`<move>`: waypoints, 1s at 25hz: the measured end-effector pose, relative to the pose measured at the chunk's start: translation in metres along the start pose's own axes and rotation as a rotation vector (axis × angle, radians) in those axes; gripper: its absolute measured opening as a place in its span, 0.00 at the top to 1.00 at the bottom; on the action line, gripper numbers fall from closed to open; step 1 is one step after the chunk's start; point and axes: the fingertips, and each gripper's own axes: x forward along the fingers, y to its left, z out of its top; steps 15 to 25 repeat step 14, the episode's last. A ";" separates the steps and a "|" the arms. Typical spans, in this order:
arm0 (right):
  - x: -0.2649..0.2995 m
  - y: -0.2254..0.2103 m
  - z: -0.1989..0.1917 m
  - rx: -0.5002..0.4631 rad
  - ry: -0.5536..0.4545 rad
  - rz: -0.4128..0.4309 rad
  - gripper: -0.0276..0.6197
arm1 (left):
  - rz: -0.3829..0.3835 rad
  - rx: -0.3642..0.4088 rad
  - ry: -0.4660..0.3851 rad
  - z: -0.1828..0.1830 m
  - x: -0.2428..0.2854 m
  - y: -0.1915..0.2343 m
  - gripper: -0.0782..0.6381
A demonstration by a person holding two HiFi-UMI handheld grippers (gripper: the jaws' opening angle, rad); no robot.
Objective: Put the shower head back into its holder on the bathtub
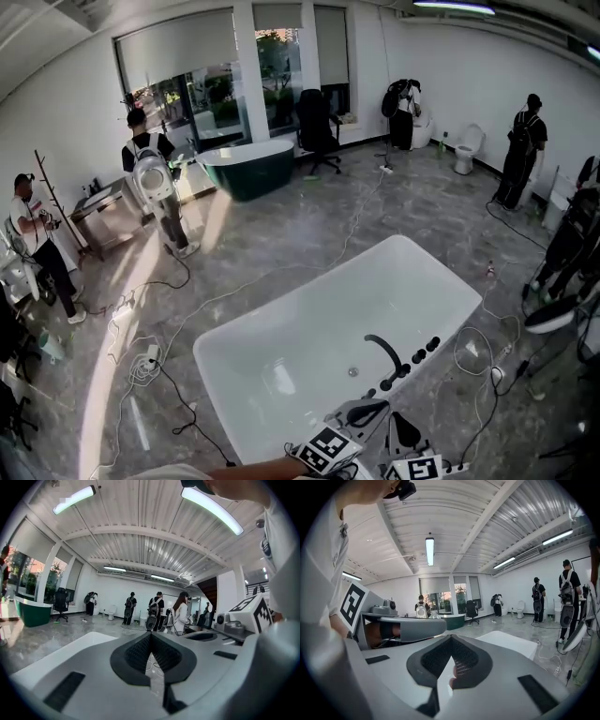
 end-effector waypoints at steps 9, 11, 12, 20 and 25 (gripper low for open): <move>0.000 0.005 -0.004 -0.015 0.003 0.021 0.94 | -0.008 0.029 0.033 -0.025 -0.002 -0.009 0.88; 0.007 0.006 -0.005 -0.023 -0.003 0.022 0.94 | 0.001 0.039 0.035 -0.030 -0.001 -0.001 0.88; 0.010 0.007 -0.006 -0.024 -0.006 0.022 0.94 | 0.006 0.046 0.036 -0.031 -0.001 0.003 0.88; 0.018 0.009 -0.007 -0.024 -0.014 0.022 0.94 | 0.013 0.061 0.036 -0.032 -0.001 0.012 0.88; 0.018 0.009 -0.007 -0.024 -0.014 0.022 0.94 | 0.013 0.061 0.036 -0.032 -0.001 0.012 0.88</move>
